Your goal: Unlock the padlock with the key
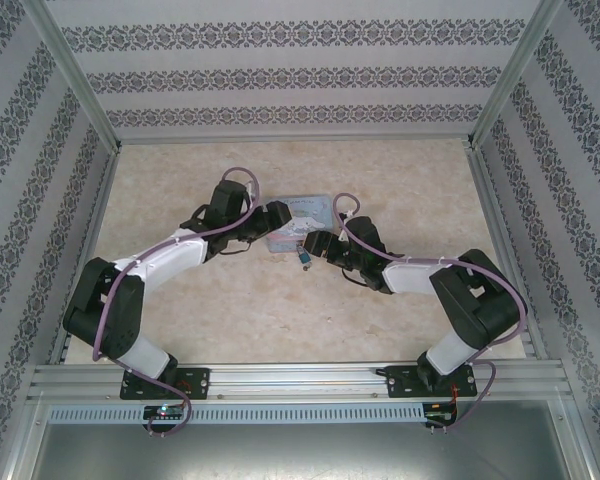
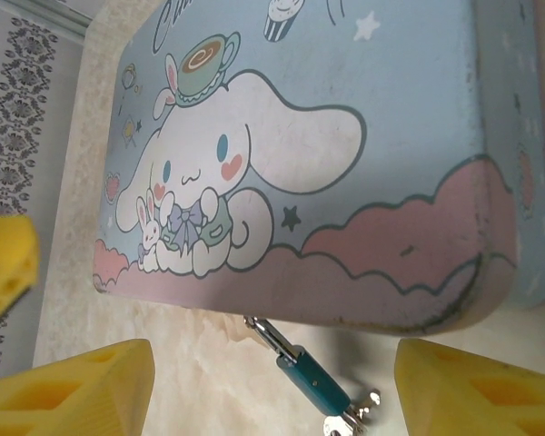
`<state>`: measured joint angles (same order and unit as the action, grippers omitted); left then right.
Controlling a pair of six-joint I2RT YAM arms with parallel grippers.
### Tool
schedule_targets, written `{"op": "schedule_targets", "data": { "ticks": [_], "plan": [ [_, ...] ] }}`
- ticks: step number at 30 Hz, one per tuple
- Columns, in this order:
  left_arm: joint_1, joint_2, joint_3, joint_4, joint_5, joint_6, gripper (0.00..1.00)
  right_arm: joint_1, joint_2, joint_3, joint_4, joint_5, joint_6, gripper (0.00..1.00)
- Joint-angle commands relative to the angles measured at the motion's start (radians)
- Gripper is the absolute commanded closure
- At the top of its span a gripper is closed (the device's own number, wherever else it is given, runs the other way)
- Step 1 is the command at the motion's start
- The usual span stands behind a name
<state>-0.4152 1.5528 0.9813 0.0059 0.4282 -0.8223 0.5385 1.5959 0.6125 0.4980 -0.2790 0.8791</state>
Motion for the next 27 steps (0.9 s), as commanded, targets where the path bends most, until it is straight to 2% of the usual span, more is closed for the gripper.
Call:
{"op": "schedule_targets", "data": {
  "ticks": [1, 5, 14, 27],
  "plan": [
    [0.034, -0.008, 0.048, -0.141, -0.04, 0.105, 0.18, -0.007, -0.053, -0.002, -0.059, -0.007, -0.064, 0.3],
    [0.065, 0.0, 0.071, -0.19, -0.039, 0.136, 0.16, -0.012, -0.071, -0.013, -0.112, -0.011, -0.139, 0.32],
    [0.07, 0.031, 0.108, -0.248, -0.072, 0.191, 0.12, -0.023, -0.072, 0.009, -0.173, -0.044, -0.226, 0.38],
    [0.069, 0.117, 0.148, -0.227, -0.049, 0.19, 0.12, 0.032, 0.084, 0.074, -0.118, -0.057, -0.237, 0.42]
  ]
}}
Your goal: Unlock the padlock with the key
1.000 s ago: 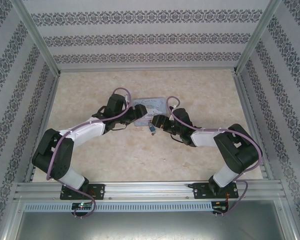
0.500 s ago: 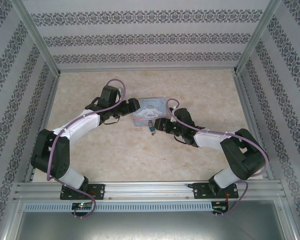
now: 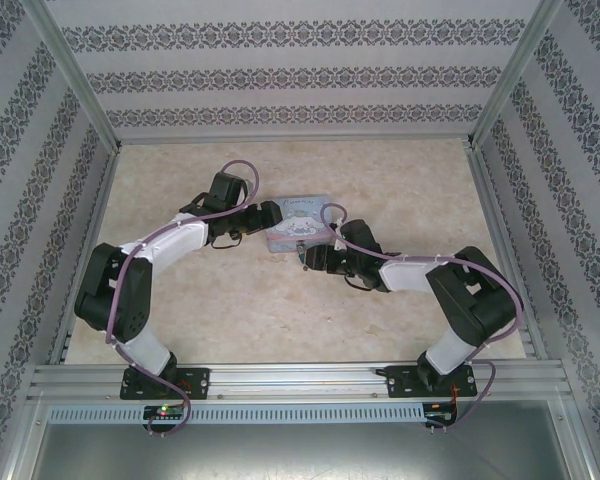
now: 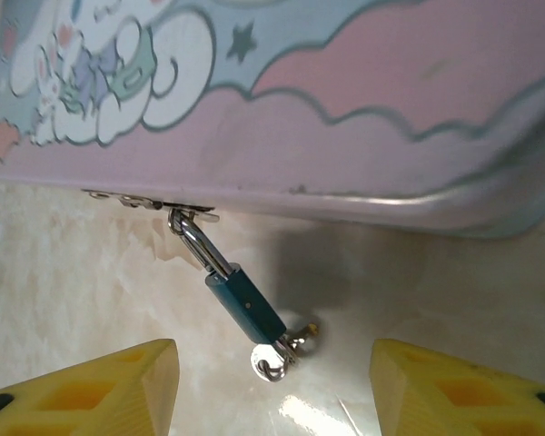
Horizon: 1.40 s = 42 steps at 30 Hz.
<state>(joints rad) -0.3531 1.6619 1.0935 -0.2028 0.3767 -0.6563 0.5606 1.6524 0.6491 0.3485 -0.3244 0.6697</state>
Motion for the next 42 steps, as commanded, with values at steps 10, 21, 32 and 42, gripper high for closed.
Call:
{"op": "schedule_targets", "data": {
  "ticks": [10, 21, 32, 42],
  "plan": [
    [0.007, 0.023, 0.03, -0.001, 0.012, 0.014, 0.12, 0.03, 0.108, 0.086, 0.05, -0.028, -0.018, 0.51],
    [0.006, 0.042, 0.048, 0.003, 0.011, 0.017, 0.12, 0.026, 0.088, 0.038, 0.047, 0.006, -0.012, 1.0],
    [-0.041, 0.049, 0.063, -0.054, -0.096, 0.089, 0.12, -0.004, 0.011, -0.034, 0.059, 0.032, 0.086, 1.0],
    [-0.148, 0.055, 0.068, -0.123, -0.273, 0.183, 0.11, -0.019, 0.0, -0.054, 0.071, 0.034, 0.201, 1.0]
  ]
}}
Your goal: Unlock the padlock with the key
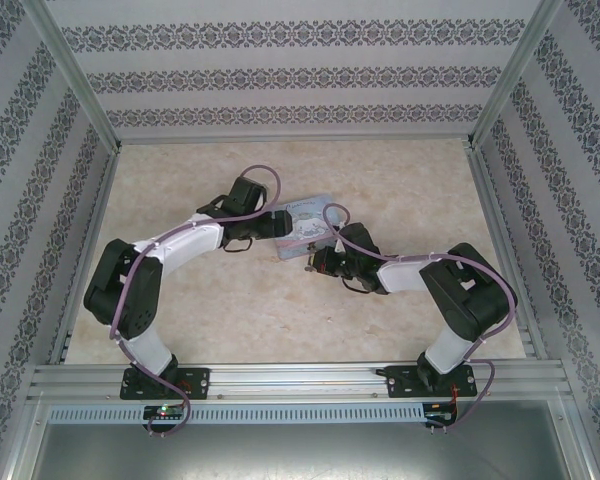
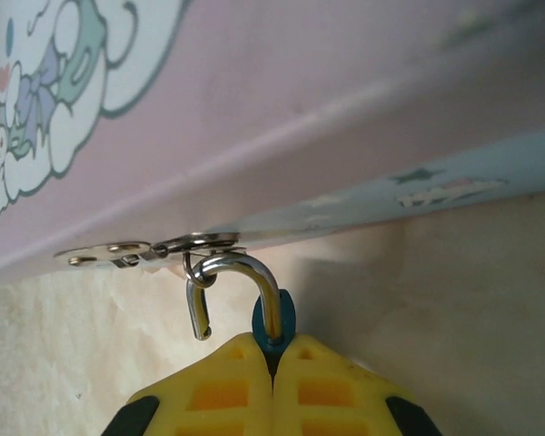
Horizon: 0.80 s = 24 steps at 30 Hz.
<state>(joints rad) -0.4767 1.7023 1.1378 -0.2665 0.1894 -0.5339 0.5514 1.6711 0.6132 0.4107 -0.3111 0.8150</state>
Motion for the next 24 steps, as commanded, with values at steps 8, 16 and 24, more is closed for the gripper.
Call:
{"op": "schedule_targets", "data": {
  "ticks": [8, 16, 24],
  "plan": [
    [-0.1, 0.038, 0.004, -0.082, -0.199, 0.087, 0.11, -0.021, -0.02, -0.026, 0.016, 0.023, 0.138, 1.0],
    [-0.124, 0.061, -0.022, -0.079, -0.226, 0.082, 0.11, -0.036, -0.017, -0.046, 0.077, 0.016, 0.257, 1.0],
    [-0.128, 0.085, -0.046, -0.065, -0.224, 0.069, 0.12, -0.051, -0.014, -0.029, 0.102, 0.002, 0.309, 1.0]
  ]
}}
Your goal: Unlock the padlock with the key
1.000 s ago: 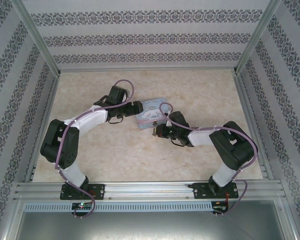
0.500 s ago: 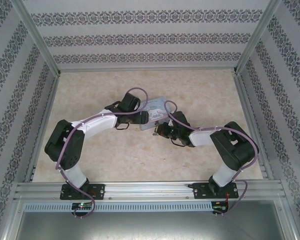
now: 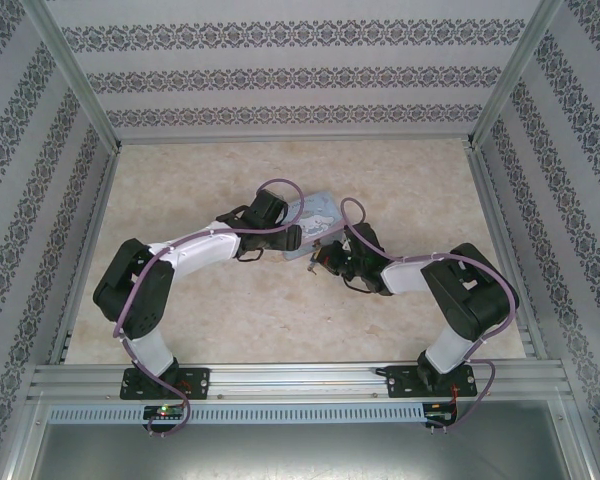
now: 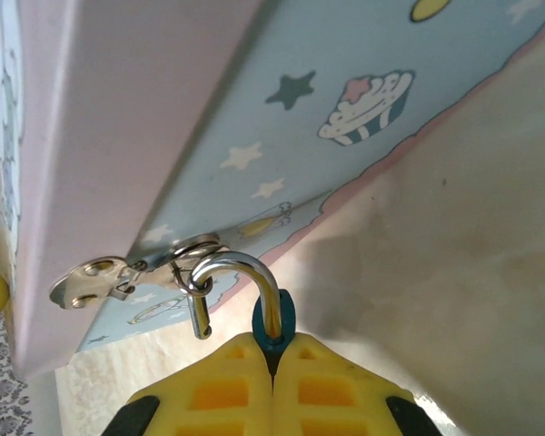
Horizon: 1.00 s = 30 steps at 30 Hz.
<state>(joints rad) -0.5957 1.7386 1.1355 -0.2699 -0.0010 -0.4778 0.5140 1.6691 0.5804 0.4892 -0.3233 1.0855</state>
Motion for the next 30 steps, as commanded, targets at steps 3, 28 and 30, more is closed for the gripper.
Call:
{"op": "schedule_targets", "data": {
  "ticks": [3, 28, 30],
  "plan": [
    [-0.009, 0.053, -0.049, -0.06, -0.034, 0.012, 0.12, -0.017, -0.009, 0.011, 0.022, 0.014, 0.042, 1.0],
    [-0.009, 0.081, -0.057, -0.072, -0.014, 0.008, 0.25, -0.166, 0.074, 0.199, -0.146, -0.022, -0.056, 1.0],
    [-0.009, 0.081, -0.057, -0.072, -0.014, 0.007, 0.25, -0.167, 0.082, 0.193, -0.139, -0.025, -0.055, 1.0]
  ]
}}
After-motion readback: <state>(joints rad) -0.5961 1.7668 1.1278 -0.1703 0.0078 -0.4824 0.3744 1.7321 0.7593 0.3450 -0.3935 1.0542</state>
